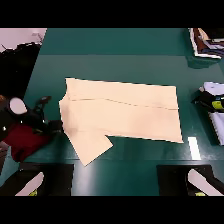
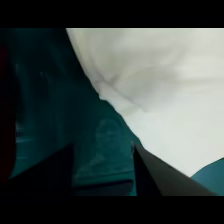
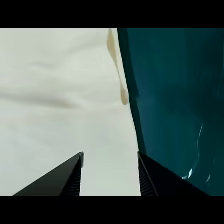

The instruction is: Fold the shirts.

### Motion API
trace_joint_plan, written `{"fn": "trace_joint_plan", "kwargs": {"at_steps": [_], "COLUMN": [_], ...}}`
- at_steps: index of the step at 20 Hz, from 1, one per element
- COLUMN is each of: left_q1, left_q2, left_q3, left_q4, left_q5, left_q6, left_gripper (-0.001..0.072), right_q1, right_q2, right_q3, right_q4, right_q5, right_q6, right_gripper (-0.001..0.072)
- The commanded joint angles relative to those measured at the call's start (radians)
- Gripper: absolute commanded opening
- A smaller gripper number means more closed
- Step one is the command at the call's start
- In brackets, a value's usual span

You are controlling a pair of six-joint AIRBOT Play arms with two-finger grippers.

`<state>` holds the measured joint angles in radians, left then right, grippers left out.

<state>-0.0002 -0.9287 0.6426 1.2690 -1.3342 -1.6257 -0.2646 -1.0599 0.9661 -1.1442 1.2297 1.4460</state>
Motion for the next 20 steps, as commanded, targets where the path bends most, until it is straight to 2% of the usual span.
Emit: {"fn": "trace_joint_plan", "kwargs": {"at_steps": [1,3,9,13,14,15,16,19,20], "left_q1": [0.0,0.0,0.0,0.0,0.0,0.0,0.0,0.0,0.0], "left_q2": [0.063,0.062,0.06,0.06,0.06,0.06,0.06,0.06,0.062], "left_q3": [-0.165,-0.2,-0.244,-0.25,-0.25,-0.25,-0.25,-0.238,-0.226], "left_q4": [-0.134,-0.204,-0.264,-0.334,-0.337,-0.335,-0.338,-0.337,-0.338], "left_q5": [0.079,0.15,0.278,0.296,0.299,0.304,0.312,0.304,0.3], "left_q6": [-0.015,0.011,0.011,0.063,0.063,0.076,0.105,0.117,0.134], "left_gripper": [0.0419,0.0419,0.0418,0.0416,0.0345,0.0105,0.0026,0.0024,0.0024], "right_q1": [-0.022,-0.022,-0.022,-0.022,-0.023,-0.022,-0.023,-0.054,-0.075], "right_q2": [0.052,0.068,0.103,0.103,0.103,0.103,0.103,0.103,0.104], "right_q3": [-0.013,-0.013,-0.013,-0.014,-0.014,-0.014,-0.019,-0.103,-0.154], "right_q4": [0.002,0.003,0.028,0.026,0.019,0.0,-0.031,-0.072,-0.072], "right_q5": [0.003,0.006,0.019,0.076,0.096,0.114,0.135,0.234,0.258], "right_q6": [0.0,0.0,0.0,0.0,0.0,0.0,0.0,0.0,0.0], "right_gripper": [0.04,0.04,0.04,0.04,0.04,0.04,0.04,0.04,0.0421]}}
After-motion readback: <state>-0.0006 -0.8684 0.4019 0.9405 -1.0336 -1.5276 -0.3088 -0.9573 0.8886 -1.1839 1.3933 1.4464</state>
